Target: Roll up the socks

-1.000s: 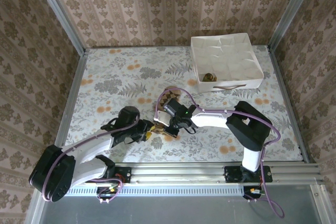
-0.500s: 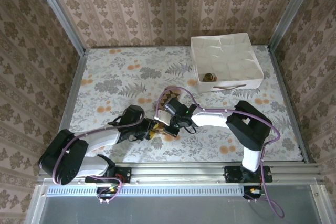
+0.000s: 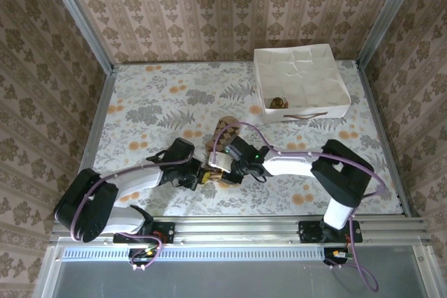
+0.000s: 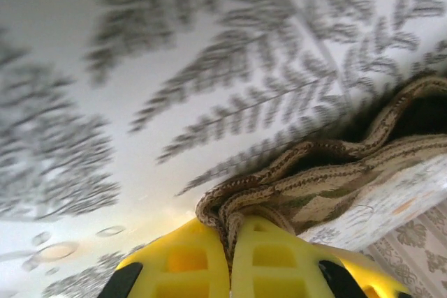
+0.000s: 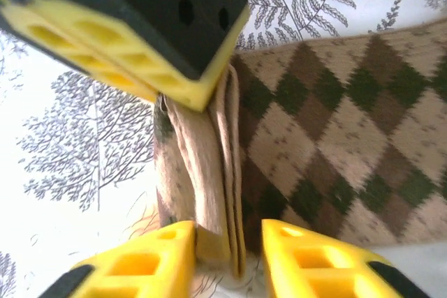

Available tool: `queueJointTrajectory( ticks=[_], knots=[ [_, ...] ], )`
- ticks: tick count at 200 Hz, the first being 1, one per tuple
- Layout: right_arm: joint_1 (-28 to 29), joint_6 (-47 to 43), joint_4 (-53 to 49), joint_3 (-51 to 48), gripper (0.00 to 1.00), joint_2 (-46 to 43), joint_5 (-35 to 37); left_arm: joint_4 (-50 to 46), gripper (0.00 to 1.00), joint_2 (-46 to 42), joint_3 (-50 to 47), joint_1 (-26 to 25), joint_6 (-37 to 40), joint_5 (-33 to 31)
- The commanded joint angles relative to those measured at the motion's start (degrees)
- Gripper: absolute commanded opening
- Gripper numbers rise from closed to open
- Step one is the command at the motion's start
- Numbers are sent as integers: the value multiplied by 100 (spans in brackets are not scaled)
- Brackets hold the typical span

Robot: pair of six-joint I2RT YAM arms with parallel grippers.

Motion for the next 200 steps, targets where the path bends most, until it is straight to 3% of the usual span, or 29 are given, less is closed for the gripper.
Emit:
queueJointTrajectory(
  ticks=[1,63,138,162,188,200],
  knots=[
    [224,-586,663,-383,39,-674,624,-1103,0,-170,-132,-23,-254,-95],
    [1259,-1011,894,-576,43,-570,1734,-1141,0,-188,-168,-6,-300,-104],
    [1426,-1233,1015,-141,40,371,2487,-1145,0,-135,-106,-5,-191,-77],
    [1423,-1168,902,-37,30,518,2555,-1093,0,-149,-106,3,-153,-77],
    [1422,-937,782,-16,3,510,2487,-1084,0,-206,-106,12,-104,-67],
    [1418,-797,699,-35,0,460,2382,-1076,0,-304,-119,25,-82,-98]
  ],
)
